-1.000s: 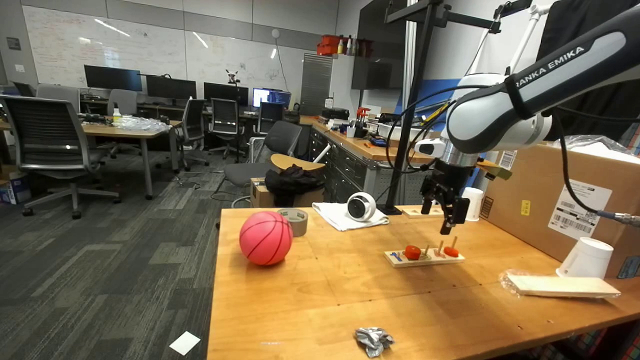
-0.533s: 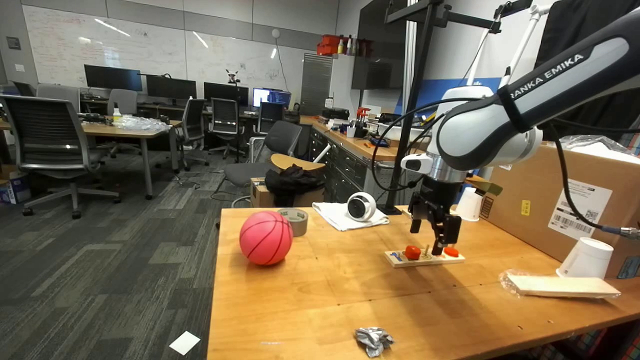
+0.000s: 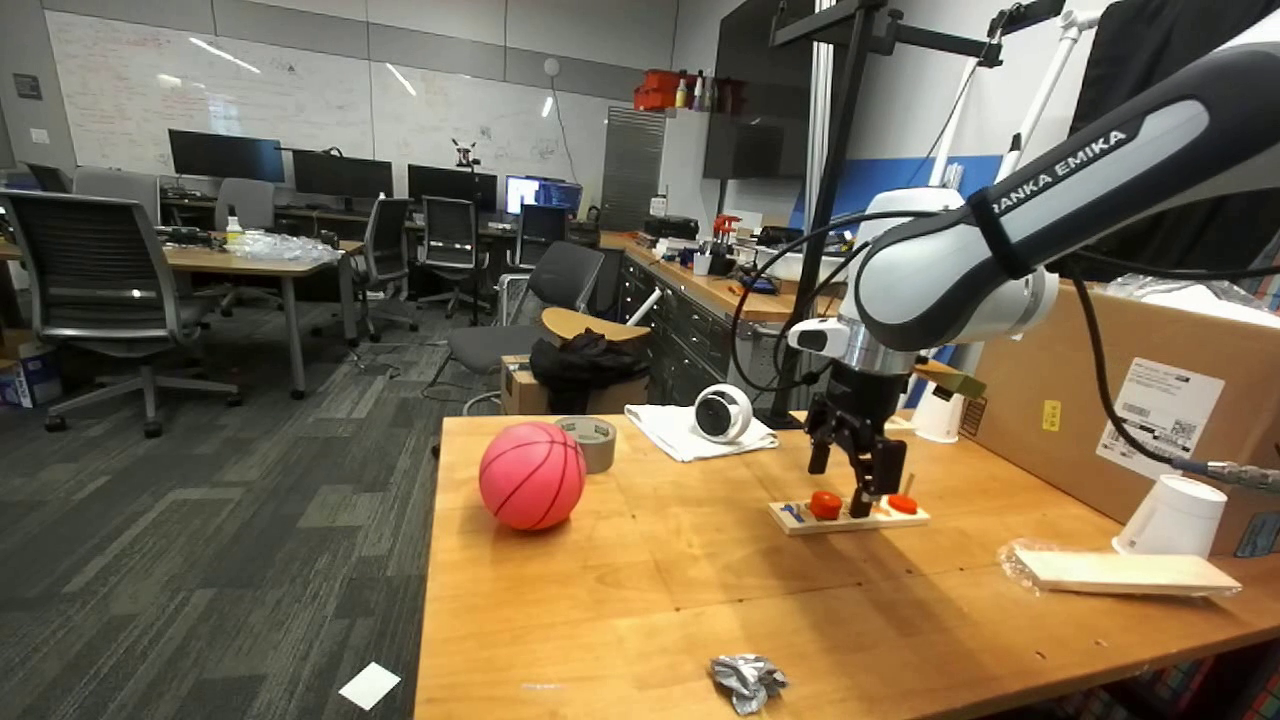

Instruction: Put the discs on the first road on the right of the wooden rock

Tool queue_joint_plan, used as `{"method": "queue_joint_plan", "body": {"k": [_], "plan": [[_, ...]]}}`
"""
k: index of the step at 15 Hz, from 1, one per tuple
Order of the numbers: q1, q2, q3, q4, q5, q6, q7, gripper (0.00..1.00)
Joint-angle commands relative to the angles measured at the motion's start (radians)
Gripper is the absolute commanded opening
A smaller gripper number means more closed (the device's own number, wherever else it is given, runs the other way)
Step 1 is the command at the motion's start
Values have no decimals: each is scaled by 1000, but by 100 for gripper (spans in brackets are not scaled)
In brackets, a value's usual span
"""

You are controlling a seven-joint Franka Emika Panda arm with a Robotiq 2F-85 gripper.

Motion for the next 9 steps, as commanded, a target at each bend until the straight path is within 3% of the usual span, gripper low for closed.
{"method": "queue_joint_plan", "body": {"k": [1, 9], "plan": [[3, 81, 0, 95, -15, -12, 11, 100], [-10, 193, -28, 222, -91, -29, 24, 100]]}}
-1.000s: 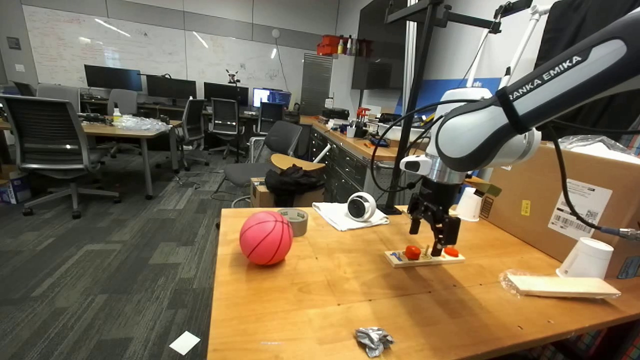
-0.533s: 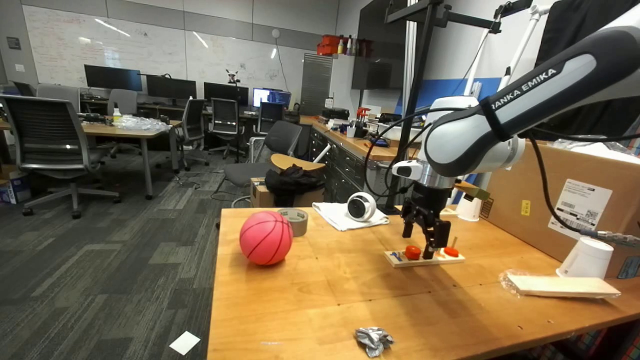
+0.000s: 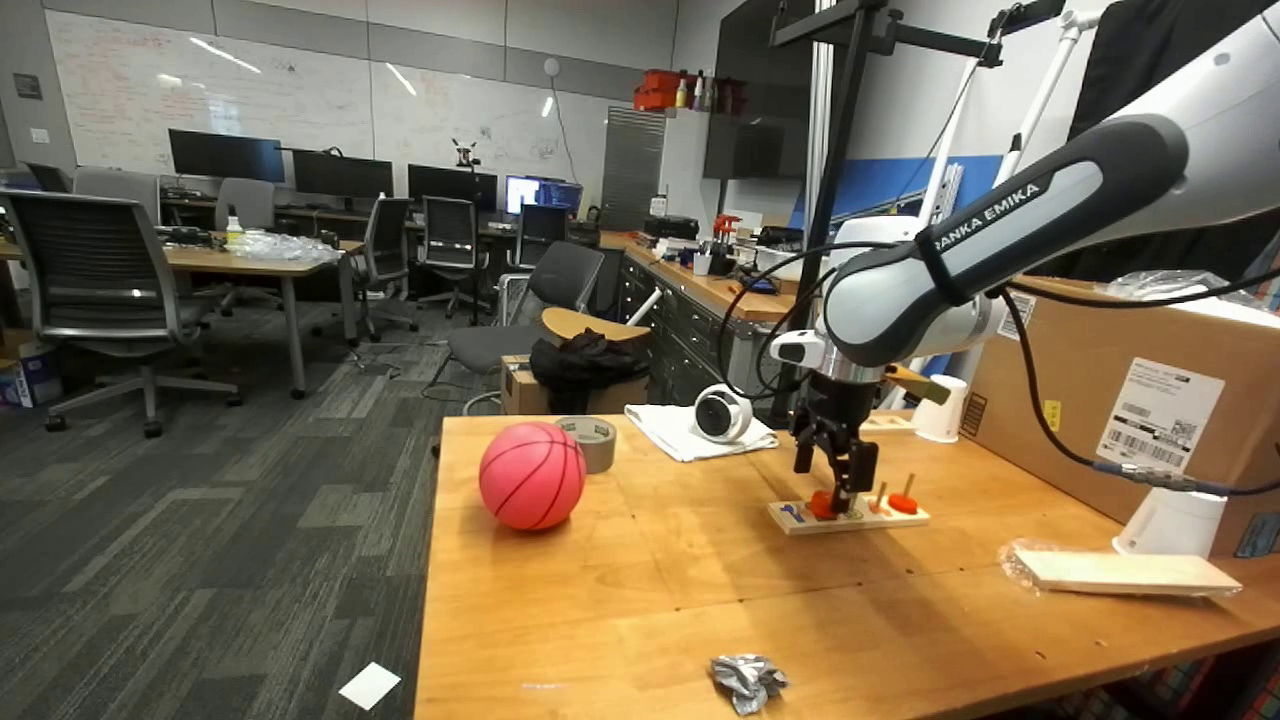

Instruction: Put the discs on the first road on the right of the wooden rock

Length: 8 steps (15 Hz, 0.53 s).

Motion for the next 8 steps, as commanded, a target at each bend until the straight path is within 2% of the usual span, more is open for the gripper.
{"method": "queue_joint_plan", "body": {"k": [1, 8], "plan": [[-4, 40, -12, 69, -43, -25, 21, 100], [-17, 12, -9, 51, -37, -18, 23, 100]]}}
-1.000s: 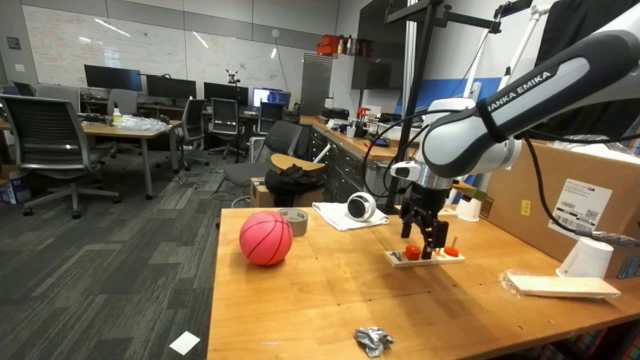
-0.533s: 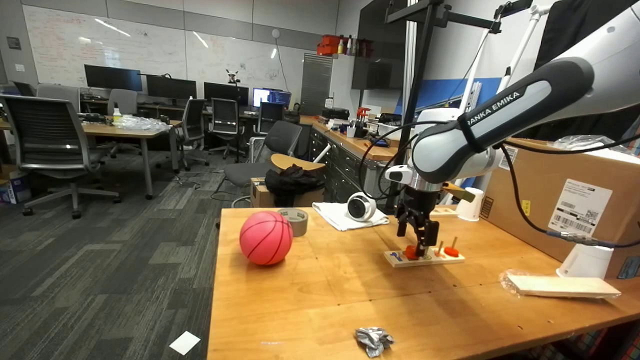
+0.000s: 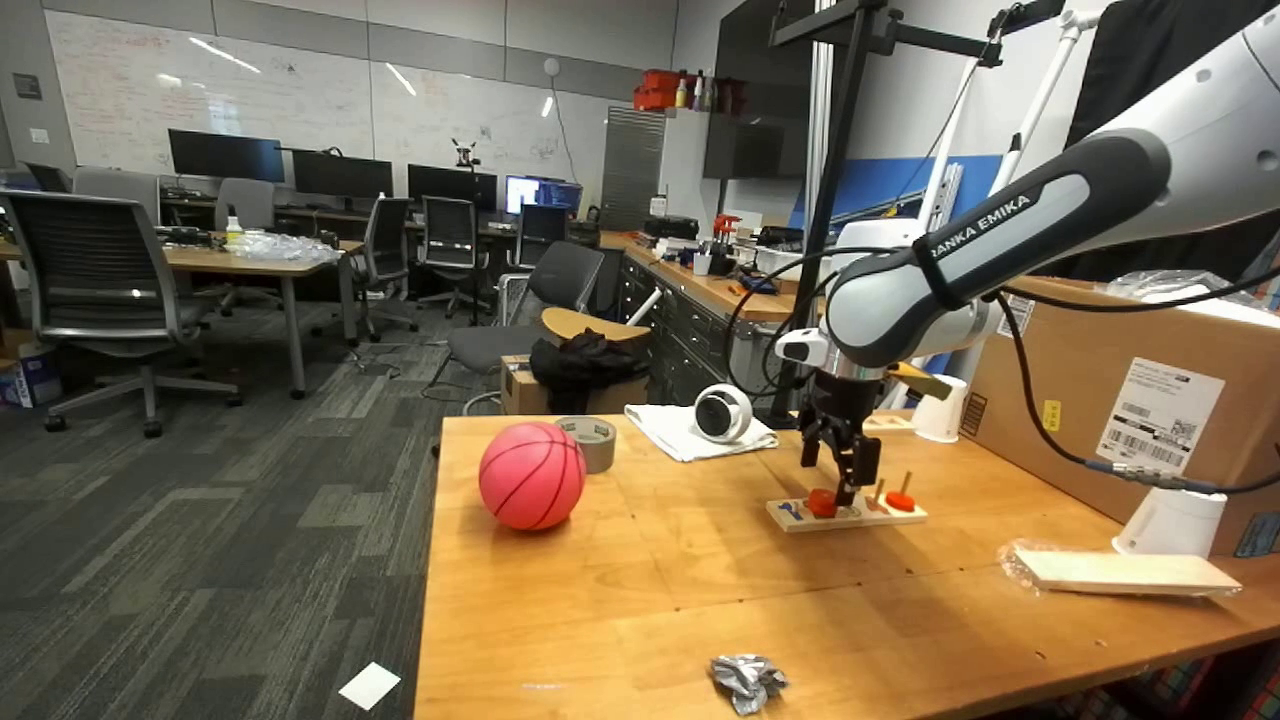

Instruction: Put the discs on the first road on the right of the wooden rock

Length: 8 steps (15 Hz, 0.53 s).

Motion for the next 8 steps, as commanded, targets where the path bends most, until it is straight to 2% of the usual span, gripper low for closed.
{"method": "queue_joint_plan", "body": {"k": [1, 8], "plan": [[-8, -22, 10, 3, -2, -14, 12, 100], [-12, -59, 19, -57, 15, -4, 20, 100]]}}
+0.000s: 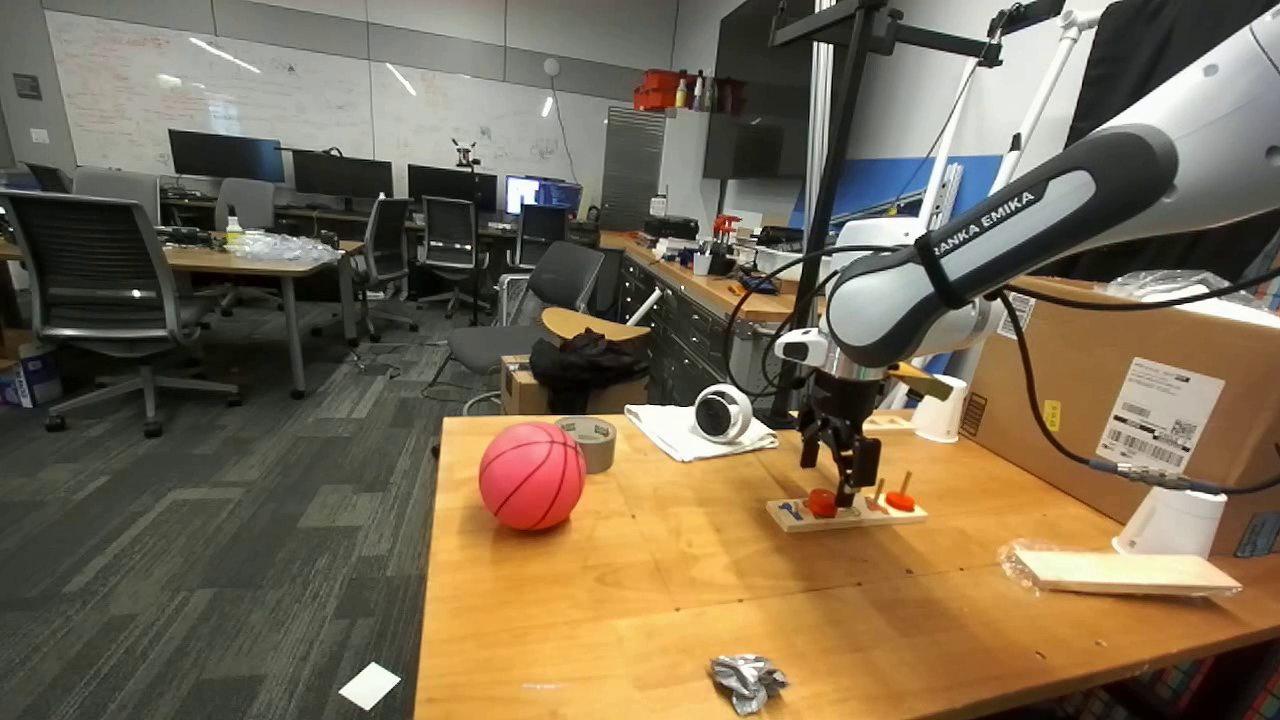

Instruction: Put the discs on the first road on the right of the wooden rock

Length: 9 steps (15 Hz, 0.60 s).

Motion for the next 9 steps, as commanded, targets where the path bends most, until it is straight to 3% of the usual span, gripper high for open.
{"method": "queue_joint_plan", "body": {"k": [1, 7, 8, 9], "plan": [[-13, -53, 13, -52, 17, -2, 13, 100], [-11, -76, 15, -91, 22, 1, 23, 99], [-10, -79, 16, -95, 22, 2, 26, 74], [-10, -81, 17, -99, 23, 1, 28, 74]]}}
